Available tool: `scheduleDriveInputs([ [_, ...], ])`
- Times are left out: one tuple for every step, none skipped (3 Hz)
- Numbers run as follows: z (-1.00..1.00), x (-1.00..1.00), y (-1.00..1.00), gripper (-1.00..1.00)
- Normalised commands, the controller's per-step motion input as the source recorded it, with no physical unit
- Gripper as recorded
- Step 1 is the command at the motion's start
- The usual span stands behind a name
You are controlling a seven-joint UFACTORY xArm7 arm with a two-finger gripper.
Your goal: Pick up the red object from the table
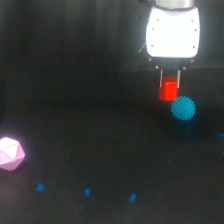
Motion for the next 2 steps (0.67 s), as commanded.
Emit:
scheduleDriveInputs([
  [-0.04, -0.26, 0.15, -1.0],
  [0.19, 0.08, -0.33, -0.77],
])
